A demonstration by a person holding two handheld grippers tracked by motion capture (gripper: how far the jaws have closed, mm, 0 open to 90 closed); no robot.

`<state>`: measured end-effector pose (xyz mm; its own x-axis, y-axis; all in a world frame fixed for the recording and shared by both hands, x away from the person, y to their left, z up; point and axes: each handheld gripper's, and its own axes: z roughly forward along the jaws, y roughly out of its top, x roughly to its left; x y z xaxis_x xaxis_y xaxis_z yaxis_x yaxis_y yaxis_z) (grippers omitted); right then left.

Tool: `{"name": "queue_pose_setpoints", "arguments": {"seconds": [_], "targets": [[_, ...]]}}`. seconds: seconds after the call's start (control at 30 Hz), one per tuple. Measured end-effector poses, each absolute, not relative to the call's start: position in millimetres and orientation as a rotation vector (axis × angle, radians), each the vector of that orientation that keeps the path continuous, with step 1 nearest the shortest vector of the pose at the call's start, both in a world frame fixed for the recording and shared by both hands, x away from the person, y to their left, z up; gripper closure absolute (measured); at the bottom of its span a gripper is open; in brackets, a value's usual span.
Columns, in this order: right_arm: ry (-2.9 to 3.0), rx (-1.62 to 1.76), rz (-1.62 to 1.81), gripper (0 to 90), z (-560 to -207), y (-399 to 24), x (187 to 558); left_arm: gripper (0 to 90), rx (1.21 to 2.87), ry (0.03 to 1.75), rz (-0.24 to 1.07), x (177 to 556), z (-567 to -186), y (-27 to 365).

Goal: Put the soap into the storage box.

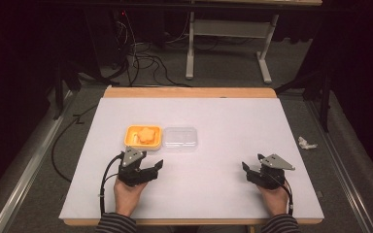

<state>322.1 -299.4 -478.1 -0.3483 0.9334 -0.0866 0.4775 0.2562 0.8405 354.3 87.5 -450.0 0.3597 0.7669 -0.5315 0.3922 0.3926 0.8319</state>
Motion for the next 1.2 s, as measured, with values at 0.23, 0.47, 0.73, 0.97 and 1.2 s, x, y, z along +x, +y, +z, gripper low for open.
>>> {"name": "queue_pose_setpoints", "arguments": {"seconds": [0.23,0.47,0.73,0.97,1.2], "targets": [[1.935,1.282,0.989,31.6,-478.1,-299.0,322.1,28.0,1.238,1.262,0.331,356.3,-458.1,83.4],[1.937,1.280,0.988,31.6,-478.2,-299.0,322.3,28.1,1.241,1.277,0.339,359.7,-464.9,80.0],[1.937,1.282,0.990,31.6,-478.1,-299.2,322.2,28.2,1.245,1.299,0.351,362.9,-473.3,78.6],[1.938,1.279,0.990,31.6,-478.1,-299.1,322.0,28.3,1.251,1.310,0.363,365.1,-480.3,77.5],[1.935,1.283,0.990,31.7,-478.2,-298.8,322.0,28.4,1.242,1.321,0.365,365.9,-484.7,76.5]]}}
